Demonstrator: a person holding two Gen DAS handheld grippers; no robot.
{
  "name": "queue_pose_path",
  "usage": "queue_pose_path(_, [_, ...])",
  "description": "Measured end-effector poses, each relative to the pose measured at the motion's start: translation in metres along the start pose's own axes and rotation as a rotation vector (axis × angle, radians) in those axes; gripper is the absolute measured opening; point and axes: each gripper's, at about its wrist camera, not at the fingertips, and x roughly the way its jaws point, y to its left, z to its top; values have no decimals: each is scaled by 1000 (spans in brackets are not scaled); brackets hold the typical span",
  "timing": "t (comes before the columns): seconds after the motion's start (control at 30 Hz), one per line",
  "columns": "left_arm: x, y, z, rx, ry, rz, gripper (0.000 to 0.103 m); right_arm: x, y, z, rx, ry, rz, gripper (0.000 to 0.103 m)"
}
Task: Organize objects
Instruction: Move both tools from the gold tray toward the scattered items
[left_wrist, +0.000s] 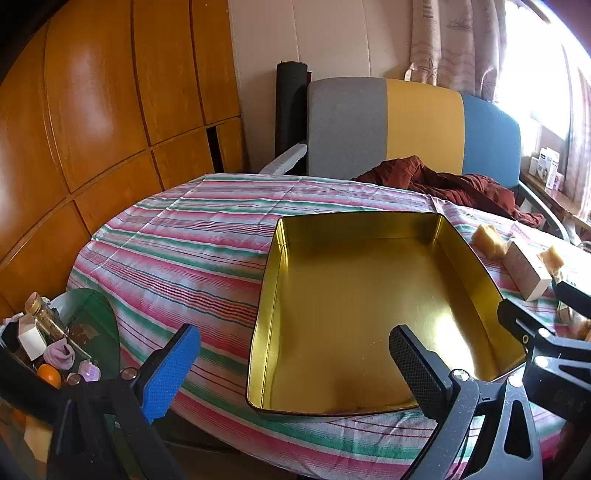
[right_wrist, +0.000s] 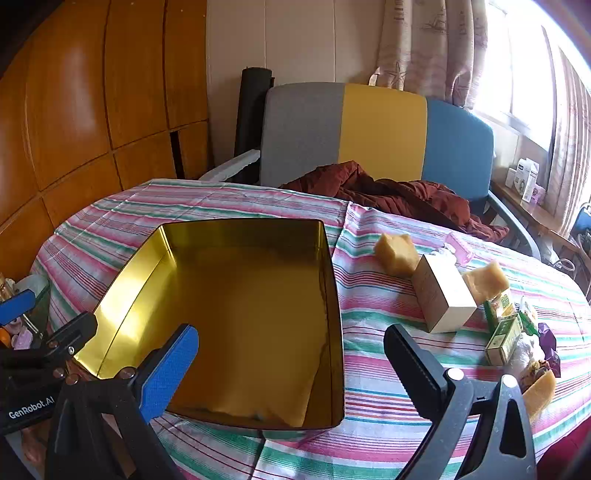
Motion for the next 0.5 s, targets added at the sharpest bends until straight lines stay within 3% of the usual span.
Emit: queue_pose_path(0.5, [2,-14,-5,50,17,-22,103,-1,-17,-1,34,-2,-19,102])
